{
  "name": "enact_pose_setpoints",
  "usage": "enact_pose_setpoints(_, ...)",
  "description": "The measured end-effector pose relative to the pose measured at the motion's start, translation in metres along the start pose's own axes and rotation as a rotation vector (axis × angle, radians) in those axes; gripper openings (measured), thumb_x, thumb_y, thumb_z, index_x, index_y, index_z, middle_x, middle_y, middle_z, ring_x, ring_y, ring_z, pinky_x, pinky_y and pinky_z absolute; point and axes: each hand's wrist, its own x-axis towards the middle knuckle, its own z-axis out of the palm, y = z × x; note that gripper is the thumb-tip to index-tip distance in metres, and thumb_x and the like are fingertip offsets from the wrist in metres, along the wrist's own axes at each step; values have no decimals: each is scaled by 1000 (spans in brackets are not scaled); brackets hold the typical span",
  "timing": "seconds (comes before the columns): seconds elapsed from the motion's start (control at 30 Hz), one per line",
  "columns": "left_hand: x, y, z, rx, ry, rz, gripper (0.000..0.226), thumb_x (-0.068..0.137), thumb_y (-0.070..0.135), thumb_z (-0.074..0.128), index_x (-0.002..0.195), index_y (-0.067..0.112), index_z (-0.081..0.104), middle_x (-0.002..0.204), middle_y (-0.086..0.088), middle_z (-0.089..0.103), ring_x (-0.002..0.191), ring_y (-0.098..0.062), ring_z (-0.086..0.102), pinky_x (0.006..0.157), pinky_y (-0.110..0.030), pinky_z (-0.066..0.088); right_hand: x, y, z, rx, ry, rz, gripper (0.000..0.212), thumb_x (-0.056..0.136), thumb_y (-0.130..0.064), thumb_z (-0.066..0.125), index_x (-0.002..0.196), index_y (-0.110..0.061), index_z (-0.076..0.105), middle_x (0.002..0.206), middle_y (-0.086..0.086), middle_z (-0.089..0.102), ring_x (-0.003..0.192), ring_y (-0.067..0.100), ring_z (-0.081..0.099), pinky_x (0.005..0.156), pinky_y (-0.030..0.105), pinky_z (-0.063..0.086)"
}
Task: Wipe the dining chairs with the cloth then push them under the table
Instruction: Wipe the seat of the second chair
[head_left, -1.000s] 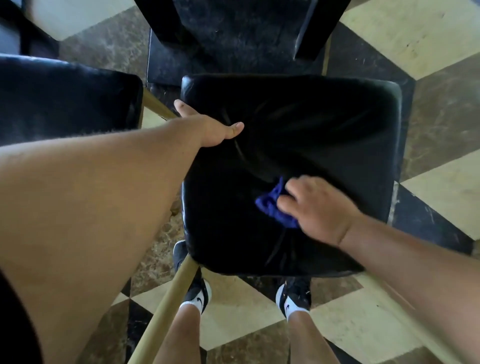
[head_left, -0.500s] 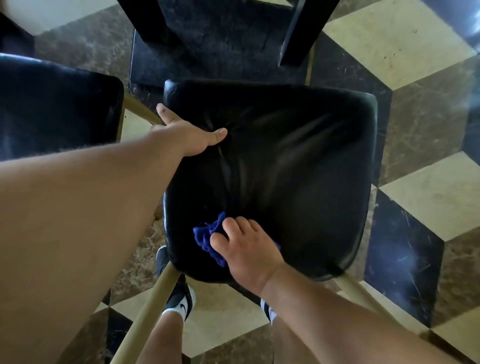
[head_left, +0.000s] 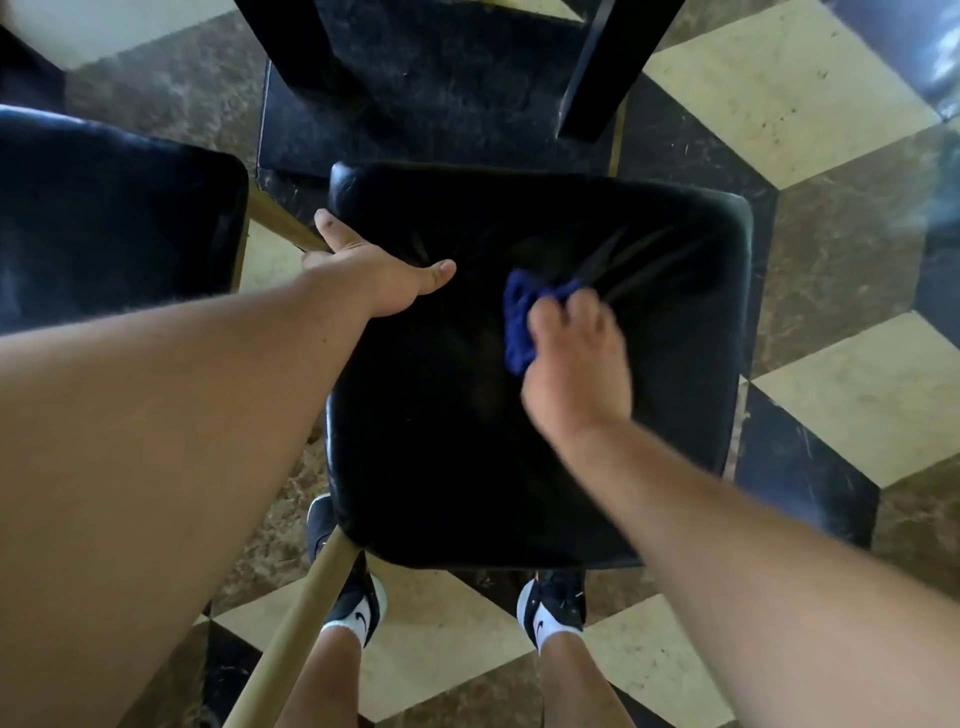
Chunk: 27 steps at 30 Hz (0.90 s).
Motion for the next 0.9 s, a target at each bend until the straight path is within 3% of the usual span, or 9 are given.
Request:
enact_pose_setpoints(0.13, -9, -11, 14, -266, 129, 41, 151, 64, 93, 67, 163, 21, -22, 168, -17, 17, 149, -41, 32, 117, -58, 33, -90, -36, 6, 38, -244, -223, 42, 75, -18, 56, 117, -19, 52, 111, 14, 53, 96, 37, 53, 83, 47, 50)
enact_pose_setpoints(0.23, -38, -34, 59, -400, 438, 233, 110, 88, 83, 45, 167, 23, -2, 168, -15, 26, 149, -37, 33, 118, -53, 34, -107, -40, 3, 78, -358, -233, 50, 76, -14, 64, 122, -21, 46, 118, 12, 52, 103, 33, 54, 91, 45, 51)
enact_pose_setpoints(0.33, -57, -52, 105, -302, 583, 229, 78, 102, 68, 24, 166, 28, 3, 169, -18, 22, 146, -41, 33, 118, -57, 31, -108, -30, 7, 95, -354, -309, 48, 77, -16, 70, 117, -23, 44, 113, 9, 51, 99, 32, 54, 91, 46, 54)
enact_pose_setpoints(0.43, -51, -53, 116, -289, 619, 203, 74, 103, 65, 22, 165, 30, 6, 168, -18, 23, 143, -41, 35, 117, -58, 30, -109, -19, 16, 98, -299, -382, 44, 78, -20, 71, 113, -21, 45, 109, 9, 47, 95, 31, 52, 88, 47, 54)
enact_pose_setpoints(0.57, -47, -53, 119, -277, 639, 215, 73, 103, 65, 21, 166, 31, 6, 169, -17, 22, 144, -40, 35, 117, -56, 29, -59, 9, 9, -35, -209, -676, 26, 85, -21, 58, 111, -18, 55, 108, 15, 51, 89, 37, 53, 76, 48, 47)
enact_pose_setpoints(0.67, -47, -54, 118, -266, 630, 209, 73, 103, 66, 17, 166, 32, 5, 170, -17, 20, 145, -39, 34, 117, -55, 28, 18, 46, -13, -111, -52, -380, 24, 87, -18, 54, 109, -10, 61, 105, 24, 55, 89, 45, 57, 72, 51, 47)
enact_pose_setpoints(0.73, -46, -54, 117, -239, 615, 195, 73, 103, 67, 15, 166, 32, 4, 170, -17, 19, 145, -39, 33, 116, -56, 29, 52, 63, -29, -200, -92, -134, 41, 86, -15, 59, 127, -13, 53, 120, 22, 50, 105, 46, 53, 86, 53, 47)
enact_pose_setpoints(0.8, -48, -52, 115, -202, 569, 178, 73, 103, 67, 15, 166, 31, 1, 171, -17, 17, 145, -40, 33, 115, -56, 30, 59, 62, -36, -182, -138, 13, 47, 85, -12, 62, 130, -19, 49, 127, 16, 46, 111, 40, 50, 90, 50, 46)
enact_pose_setpoints(0.9, -57, -48, 101, -138, 448, 140, 74, 106, 63, 16, 166, 28, -9, 172, -18, 10, 146, -40, 31, 115, -55, 32, 42, 45, -51, 267, -229, 352, 28, 86, -12, 60, 108, -29, 57, 116, 4, 55, 99, 29, 56, 78, 37, 44)
